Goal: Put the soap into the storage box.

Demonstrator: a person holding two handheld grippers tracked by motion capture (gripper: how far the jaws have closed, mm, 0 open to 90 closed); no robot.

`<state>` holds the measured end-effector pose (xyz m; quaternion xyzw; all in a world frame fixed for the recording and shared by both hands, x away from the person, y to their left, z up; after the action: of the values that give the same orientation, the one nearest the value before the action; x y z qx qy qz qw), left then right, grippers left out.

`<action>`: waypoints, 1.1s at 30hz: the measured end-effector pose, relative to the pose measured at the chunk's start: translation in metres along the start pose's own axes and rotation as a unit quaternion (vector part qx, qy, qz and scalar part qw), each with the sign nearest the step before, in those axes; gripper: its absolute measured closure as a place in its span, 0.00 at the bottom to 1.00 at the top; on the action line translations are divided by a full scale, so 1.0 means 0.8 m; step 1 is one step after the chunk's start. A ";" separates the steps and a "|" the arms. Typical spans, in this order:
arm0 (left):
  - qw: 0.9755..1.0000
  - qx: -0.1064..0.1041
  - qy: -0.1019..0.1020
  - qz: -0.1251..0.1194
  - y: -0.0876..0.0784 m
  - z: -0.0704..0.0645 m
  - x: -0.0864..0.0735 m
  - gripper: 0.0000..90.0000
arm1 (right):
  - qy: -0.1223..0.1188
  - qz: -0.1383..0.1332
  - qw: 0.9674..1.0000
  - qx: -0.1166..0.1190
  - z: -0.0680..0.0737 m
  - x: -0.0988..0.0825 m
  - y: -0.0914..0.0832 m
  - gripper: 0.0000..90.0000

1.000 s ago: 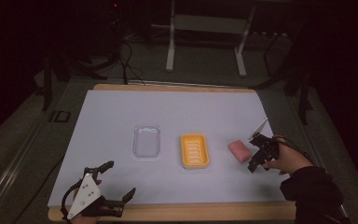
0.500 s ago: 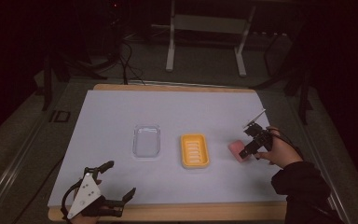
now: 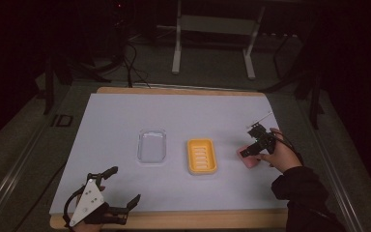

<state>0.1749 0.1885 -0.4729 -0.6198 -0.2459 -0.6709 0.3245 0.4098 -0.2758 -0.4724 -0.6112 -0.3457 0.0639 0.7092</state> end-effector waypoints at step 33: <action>1.000 0.006 0.003 -0.006 -0.002 0.000 0.001 0.00 | 0.102 0.056 0.991 -0.072 0.009 -0.015 0.043 0.42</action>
<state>0.1739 0.1892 -0.4723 -0.6147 -0.2526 -0.6730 0.3246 0.4081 -0.2673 -0.5081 -0.6820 -0.2403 0.0154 0.6906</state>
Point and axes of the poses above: each handheld gripper's, and its own axes: y roughly forward along the jaws, x roughly out of its top, z roughly to its left, the point moved 1 cm from there along y, roughly forward along the jaws, and after that the axes turned 7 degrees about -z, right-handed, at the moved point
